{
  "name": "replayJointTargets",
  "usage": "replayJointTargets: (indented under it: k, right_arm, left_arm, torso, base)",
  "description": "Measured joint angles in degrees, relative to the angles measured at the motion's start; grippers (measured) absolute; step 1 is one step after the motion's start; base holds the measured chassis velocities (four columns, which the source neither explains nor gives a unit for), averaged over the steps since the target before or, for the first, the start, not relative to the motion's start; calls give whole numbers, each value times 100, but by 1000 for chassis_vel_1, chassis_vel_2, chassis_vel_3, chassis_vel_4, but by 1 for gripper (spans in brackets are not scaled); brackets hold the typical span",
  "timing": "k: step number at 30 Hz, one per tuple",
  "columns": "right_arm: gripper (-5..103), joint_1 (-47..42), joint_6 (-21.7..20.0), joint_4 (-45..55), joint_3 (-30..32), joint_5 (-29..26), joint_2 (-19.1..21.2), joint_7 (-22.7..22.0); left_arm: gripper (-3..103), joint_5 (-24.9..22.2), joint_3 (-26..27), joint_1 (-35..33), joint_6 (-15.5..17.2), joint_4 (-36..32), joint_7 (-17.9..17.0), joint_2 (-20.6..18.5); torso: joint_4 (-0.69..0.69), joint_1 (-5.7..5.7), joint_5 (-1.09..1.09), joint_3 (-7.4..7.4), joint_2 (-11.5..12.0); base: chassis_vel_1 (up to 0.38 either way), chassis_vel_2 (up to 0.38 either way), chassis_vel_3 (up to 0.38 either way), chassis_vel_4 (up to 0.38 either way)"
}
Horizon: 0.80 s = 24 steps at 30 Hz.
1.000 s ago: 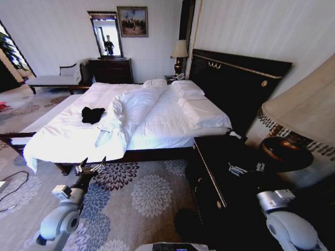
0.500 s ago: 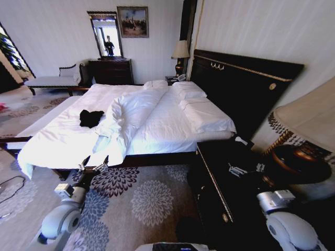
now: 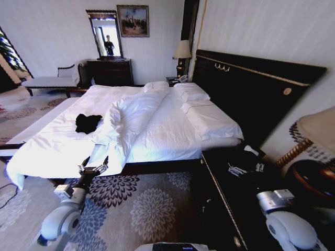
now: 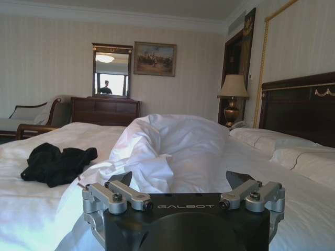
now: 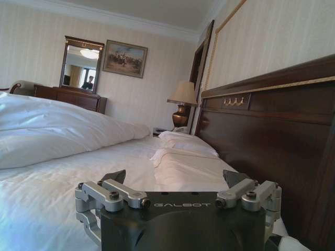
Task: Fold the clothes on the bed.
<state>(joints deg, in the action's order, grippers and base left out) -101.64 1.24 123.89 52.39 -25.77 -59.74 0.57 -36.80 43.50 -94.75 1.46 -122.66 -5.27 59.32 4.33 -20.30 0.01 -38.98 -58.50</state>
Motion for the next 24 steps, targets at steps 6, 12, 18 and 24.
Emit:
replayJointTargets:
  k: [6, 12, 18, 24]
  right_arm:
    - [100, 31, -9, -48, -22, 9, 9, -5]
    - [100, 52, -37, -65, -47, 7, -31, -18]
    - [100, 69, -78, -73, -52, 62, -61, -58]
    - [100, 29, -56, -76, -53, 125, -123, -46]
  left_arm:
    - [100, -42, 18, -6, 11, -23, 7, -7]
    - [100, -74, 82, -17, 33, -86, 1, -26]
    - [100, 16, 89, -3, -7, -79, 25, -52]
    - [100, 43, 76, -44, -24, -88, 28, -15]
  torso:
    - [0, 0, -1, 0, -1]
    - [0, 0, -1, 0, -1]
    - [-2, -1, -1, -1, 0]
    - [0, 0, -2, 0, 0]
  base:
    - [-159, 150, 154, -166]
    - [-165, 163, 156, -167]
    - [-161, 185, 171, -164]
    - [-180, 178, 178, -177]
